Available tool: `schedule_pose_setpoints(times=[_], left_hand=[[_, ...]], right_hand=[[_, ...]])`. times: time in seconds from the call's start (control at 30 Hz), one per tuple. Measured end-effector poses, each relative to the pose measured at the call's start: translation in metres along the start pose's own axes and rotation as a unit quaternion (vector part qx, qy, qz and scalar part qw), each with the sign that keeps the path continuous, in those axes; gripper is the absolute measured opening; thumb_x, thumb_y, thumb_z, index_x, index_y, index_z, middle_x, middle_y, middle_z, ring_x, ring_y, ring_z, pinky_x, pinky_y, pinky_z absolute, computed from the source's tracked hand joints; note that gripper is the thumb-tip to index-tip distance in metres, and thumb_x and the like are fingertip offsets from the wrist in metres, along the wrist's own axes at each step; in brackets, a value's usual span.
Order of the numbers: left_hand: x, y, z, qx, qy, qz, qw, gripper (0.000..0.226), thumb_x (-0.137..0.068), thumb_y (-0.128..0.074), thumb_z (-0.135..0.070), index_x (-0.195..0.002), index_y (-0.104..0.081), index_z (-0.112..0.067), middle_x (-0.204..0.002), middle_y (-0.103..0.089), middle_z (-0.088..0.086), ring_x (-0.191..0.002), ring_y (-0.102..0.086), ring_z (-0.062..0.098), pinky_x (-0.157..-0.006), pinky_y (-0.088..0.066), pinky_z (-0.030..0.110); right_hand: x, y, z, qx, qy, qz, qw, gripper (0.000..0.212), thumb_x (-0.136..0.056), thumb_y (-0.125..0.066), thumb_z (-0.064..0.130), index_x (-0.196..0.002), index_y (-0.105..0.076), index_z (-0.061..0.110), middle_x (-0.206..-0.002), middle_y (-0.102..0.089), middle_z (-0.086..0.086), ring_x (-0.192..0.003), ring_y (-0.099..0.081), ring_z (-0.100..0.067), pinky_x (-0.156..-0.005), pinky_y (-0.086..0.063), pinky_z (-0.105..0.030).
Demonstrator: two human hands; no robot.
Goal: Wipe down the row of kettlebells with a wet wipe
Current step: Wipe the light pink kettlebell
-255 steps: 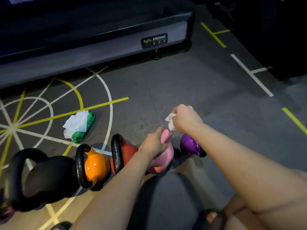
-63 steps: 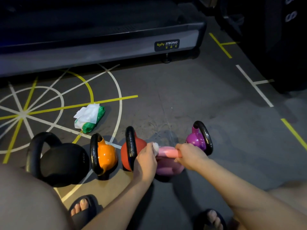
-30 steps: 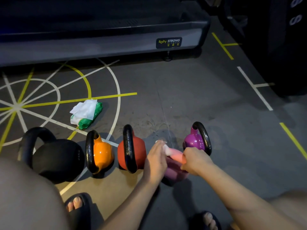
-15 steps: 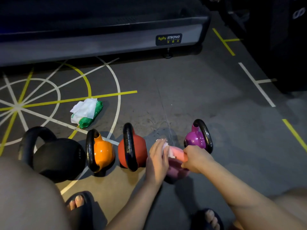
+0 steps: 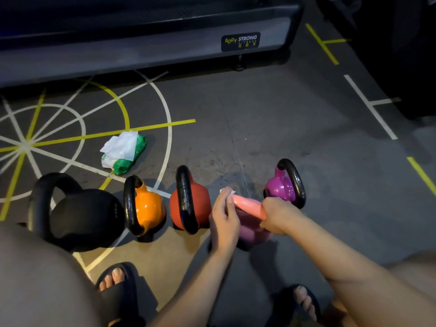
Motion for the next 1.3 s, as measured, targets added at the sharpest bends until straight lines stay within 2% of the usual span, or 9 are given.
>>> schedule_pose_setpoints(times=[0.13, 0.23, 0.3, 0.47, 0.73, 0.87, 0.97, 1.07, 1.3], left_hand=[[-0.015, 0.010, 0.035, -0.031, 0.178, 0.133, 0.975, 0.054, -0.107, -0.033, -0.050, -0.098, -0.076, -0.019, -0.098, -0.076, -0.003, -0.105, -0.070, 0.021, -0.097, -0.051, 0.028], [-0.016, 0.005, 0.028, 0.176, 0.325, 0.086, 0.925, 0.054, -0.108, -0.036, -0.046, -0.089, -0.074, -0.014, -0.079, -0.077, 0.001, -0.083, -0.072, 0.021, -0.088, -0.055, 0.036], [-0.015, -0.004, 0.002, 0.286, 0.307, 0.032, 0.907, 0.044, -0.109, -0.039, -0.036, -0.105, -0.072, -0.007, -0.090, -0.077, 0.003, -0.086, -0.072, 0.016, -0.085, -0.053, 0.029], [-0.019, 0.001, 0.006, 0.141, 0.161, 0.074, 0.974, 0.030, -0.103, -0.050, -0.033, -0.117, -0.073, -0.018, -0.117, -0.075, -0.001, -0.107, -0.069, 0.010, -0.092, -0.052, 0.023], [-0.016, 0.006, 0.004, 0.285, 0.322, 0.152, 0.890, 0.066, -0.104, -0.023, -0.060, -0.099, -0.061, -0.007, -0.077, -0.063, 0.008, -0.065, -0.061, 0.013, -0.068, -0.044, 0.027], [-0.010, 0.006, -0.025, 0.289, 0.255, 0.108, 0.916, 0.036, -0.105, -0.047, -0.039, -0.106, -0.067, -0.008, -0.108, -0.069, 0.005, -0.099, -0.067, 0.015, -0.093, -0.050, 0.029], [-0.010, 0.007, -0.028, -0.005, 0.003, 0.168, 0.986, 0.036, -0.101, -0.047, -0.028, -0.128, -0.068, -0.016, -0.133, -0.067, -0.002, -0.130, -0.056, 0.011, -0.116, -0.033, 0.024], [-0.003, 0.006, -0.023, -0.181, -0.209, 0.221, 0.935, 0.052, -0.091, -0.042, -0.020, -0.138, -0.060, -0.008, -0.145, -0.057, 0.007, -0.142, -0.043, 0.017, -0.124, -0.019, 0.029], [-0.020, 0.015, -0.017, -0.182, -0.161, 0.211, 0.947, 0.067, -0.072, -0.048, 0.016, -0.134, -0.063, -0.006, -0.147, -0.055, 0.010, -0.142, -0.046, 0.021, -0.120, -0.019, 0.017]], right_hand=[[0.000, -0.001, 0.002, 0.001, -0.001, -0.009, 1.000, 0.041, -0.085, -0.070, 0.020, -0.125, -0.062, 0.013, -0.114, -0.069, -0.009, -0.100, -0.070, -0.029, -0.083, -0.054, -0.032], [-0.001, 0.000, 0.002, 0.004, 0.001, -0.004, 1.000, 0.043, -0.086, -0.070, 0.020, -0.127, -0.060, 0.014, -0.117, -0.068, -0.009, -0.103, -0.069, -0.029, -0.087, -0.054, -0.033], [-0.001, -0.001, 0.001, 0.008, 0.002, 0.000, 1.000, 0.045, -0.086, -0.072, 0.021, -0.129, -0.059, 0.014, -0.121, -0.066, -0.009, -0.106, -0.068, -0.030, -0.089, -0.054, -0.034], [-0.001, -0.003, 0.001, 0.018, 0.004, 0.003, 1.000, 0.046, -0.087, -0.069, 0.019, -0.131, -0.057, 0.013, -0.124, -0.065, -0.009, -0.109, -0.066, -0.030, -0.088, -0.052, -0.034], [-0.003, 0.002, 0.003, 0.014, 0.009, 0.030, 0.999, 0.045, -0.086, -0.070, 0.022, -0.129, -0.059, 0.015, -0.116, -0.068, -0.008, -0.100, -0.069, -0.027, -0.082, -0.054, -0.031], [0.000, 0.004, 0.007, 0.017, 0.008, 0.033, 0.999, 0.045, -0.087, -0.068, 0.020, -0.131, -0.056, 0.012, -0.121, -0.066, -0.010, -0.104, -0.068, -0.029, -0.082, -0.052, -0.031], [0.002, 0.005, 0.007, 0.013, 0.007, 0.033, 0.999, 0.039, -0.088, -0.063, 0.014, -0.127, -0.058, 0.010, -0.121, -0.066, -0.013, -0.106, -0.067, -0.031, -0.081, -0.052, -0.032], [0.003, 0.007, 0.002, -0.017, 0.013, 0.037, 0.999, 0.036, -0.086, -0.067, 0.012, -0.121, -0.061, 0.009, -0.113, -0.067, -0.013, -0.099, -0.068, -0.030, -0.073, -0.053, -0.032], [0.013, 0.014, -0.016, -0.182, 0.025, 0.012, 0.983, 0.078, -0.071, -0.088, 0.025, -0.140, -0.052, 0.021, -0.131, -0.061, -0.004, -0.107, -0.065, -0.025, -0.087, -0.059, -0.039]])
Point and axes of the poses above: each hand's wrist, its own x-axis away from the middle knuckle, its own y-axis out of the back of the hand, z = x × y, the point moved 2 cm from there along -x, towards the middle knuckle
